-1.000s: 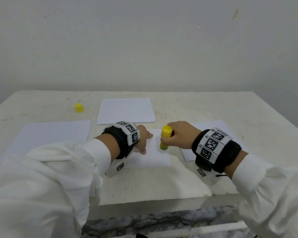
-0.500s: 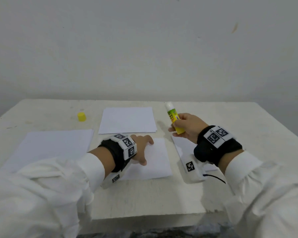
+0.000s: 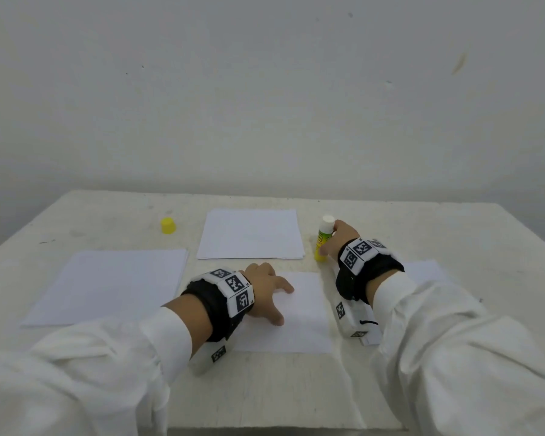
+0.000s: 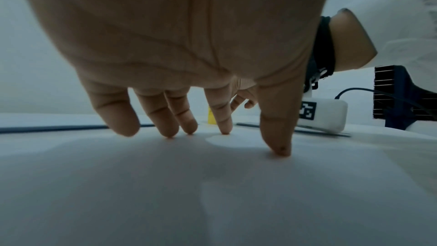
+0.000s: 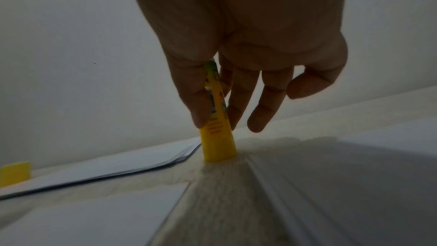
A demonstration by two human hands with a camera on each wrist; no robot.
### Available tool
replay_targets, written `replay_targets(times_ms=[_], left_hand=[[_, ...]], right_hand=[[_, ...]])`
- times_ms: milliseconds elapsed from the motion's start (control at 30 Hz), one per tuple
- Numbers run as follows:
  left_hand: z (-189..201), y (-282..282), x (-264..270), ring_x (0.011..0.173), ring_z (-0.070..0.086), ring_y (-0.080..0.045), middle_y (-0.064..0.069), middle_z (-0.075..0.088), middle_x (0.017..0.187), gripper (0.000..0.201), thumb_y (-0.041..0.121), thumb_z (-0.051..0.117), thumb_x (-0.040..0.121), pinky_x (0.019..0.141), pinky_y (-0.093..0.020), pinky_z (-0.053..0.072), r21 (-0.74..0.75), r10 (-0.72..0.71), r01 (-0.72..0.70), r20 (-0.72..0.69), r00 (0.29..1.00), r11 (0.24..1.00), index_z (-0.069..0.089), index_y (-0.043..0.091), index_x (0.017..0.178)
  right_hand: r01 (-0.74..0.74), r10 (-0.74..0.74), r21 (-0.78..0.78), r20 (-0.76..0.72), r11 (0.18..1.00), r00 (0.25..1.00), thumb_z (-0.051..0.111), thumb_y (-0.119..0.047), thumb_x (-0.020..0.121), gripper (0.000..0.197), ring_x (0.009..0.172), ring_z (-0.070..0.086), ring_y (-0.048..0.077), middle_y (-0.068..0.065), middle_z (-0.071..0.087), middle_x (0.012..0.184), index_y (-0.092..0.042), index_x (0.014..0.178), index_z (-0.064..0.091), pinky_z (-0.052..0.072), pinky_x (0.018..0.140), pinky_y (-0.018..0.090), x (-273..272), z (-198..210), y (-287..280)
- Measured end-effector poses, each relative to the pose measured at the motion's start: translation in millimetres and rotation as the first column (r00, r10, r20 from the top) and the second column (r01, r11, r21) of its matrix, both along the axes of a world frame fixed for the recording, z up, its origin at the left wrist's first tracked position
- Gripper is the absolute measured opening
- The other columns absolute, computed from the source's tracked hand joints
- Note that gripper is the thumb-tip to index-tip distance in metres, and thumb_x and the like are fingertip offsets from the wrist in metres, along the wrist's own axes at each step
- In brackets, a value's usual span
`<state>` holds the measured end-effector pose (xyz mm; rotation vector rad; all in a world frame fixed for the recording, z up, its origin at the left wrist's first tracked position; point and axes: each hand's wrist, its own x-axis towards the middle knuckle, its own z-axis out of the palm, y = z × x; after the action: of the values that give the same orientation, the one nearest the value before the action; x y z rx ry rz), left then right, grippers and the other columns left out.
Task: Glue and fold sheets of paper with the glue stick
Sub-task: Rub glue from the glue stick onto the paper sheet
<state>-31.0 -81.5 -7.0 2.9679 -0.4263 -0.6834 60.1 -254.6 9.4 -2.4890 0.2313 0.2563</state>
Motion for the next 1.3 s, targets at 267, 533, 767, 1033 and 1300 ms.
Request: replay_targets(times_ms=[267, 533, 767, 1033, 1300], left_hand=[[0.8, 12.4, -4.6, 0.132, 0.03, -0.02, 0.004, 0.036, 0.142, 0.076, 0.037, 0.068, 0.078, 0.098, -0.031, 0.034, -0.161, 0.033, -0.032, 0.005, 0.999, 0.986, 0.029, 0.035, 0.143], [21.6, 105.2, -18.7, 0.123, 0.047, -0.017, 0.003, 0.054, 0.13, 0.018, 0.036, 0.06, 0.088, 0.105, -0.034, 0.037, -0.198, 0.192, -0.176, 0.064, 0.979, 0.964, 0.068, 0.028, 0.101], [27.1, 238.8, -44.7, 0.121, 0.051, -0.017, 0.0, 0.056, 0.131, 0.052, 0.052, 0.061, 0.085, 0.097, -0.027, 0.039, 0.11, 0.483, -0.488, 0.067, 0.873, 0.866, 0.059, 0.02, 0.126], [15.4, 282.4, -48.1, 0.134, 0.039, -0.022, 0.003, 0.037, 0.148, 0.077, 0.059, 0.062, 0.081, 0.107, -0.042, 0.026, 0.276, 0.452, -0.449, 0.056, 0.89, 0.85, 0.035, 0.029, 0.146], [18.5, 280.6, -47.1, 0.126, 0.048, -0.022, 0.002, 0.046, 0.139, 0.071, 0.056, 0.064, 0.081, 0.102, -0.039, 0.033, 0.27, 0.439, -0.436, 0.053, 0.897, 0.858, 0.044, 0.023, 0.141]], right_hand=[[0.085, -0.097, -0.147, -0.08, 0.986, 0.992, 0.07, -0.015, 0.08, 0.058, 0.116, 0.054, 0.034, 0.014, 0.054, 0.123, 0.001, 0.13, 0.044, 0.043, 0.097, 0.038, -11.1, 9.4, 2.8], [-0.413, 0.351, -0.258, -0.256, 0.873, 0.901, 0.065, -0.033, 0.085, 0.028, 0.063, 0.052, 0.015, 0.0, 0.06, 0.074, -0.006, 0.078, 0.062, 0.039, 0.054, 0.02, -66.1, 51.5, 57.4], [-0.642, 0.589, -0.42, -0.268, 0.641, 0.763, 0.064, -0.053, 0.082, 0.045, 0.102, 0.056, 0.026, 0.005, 0.06, 0.094, -0.01, 0.092, 0.059, 0.043, 0.082, 0.033, -75.1, 35.8, 210.5], [-0.611, 0.5, -0.563, -0.361, 0.556, 0.787, 0.063, -0.084, 0.051, 0.12, 0.134, 0.03, 0.034, 0.01, 0.033, 0.143, -0.018, 0.144, 0.027, 0.03, 0.106, 0.051, -58.4, -5.1, 265.6], [-0.66, 0.542, -0.566, -0.393, 0.494, 0.743, 0.065, -0.076, 0.061, 0.099, 0.124, 0.042, 0.033, 0.01, 0.043, 0.135, -0.016, 0.136, 0.041, 0.036, 0.102, 0.046, -58.6, 1.1, 272.4]])
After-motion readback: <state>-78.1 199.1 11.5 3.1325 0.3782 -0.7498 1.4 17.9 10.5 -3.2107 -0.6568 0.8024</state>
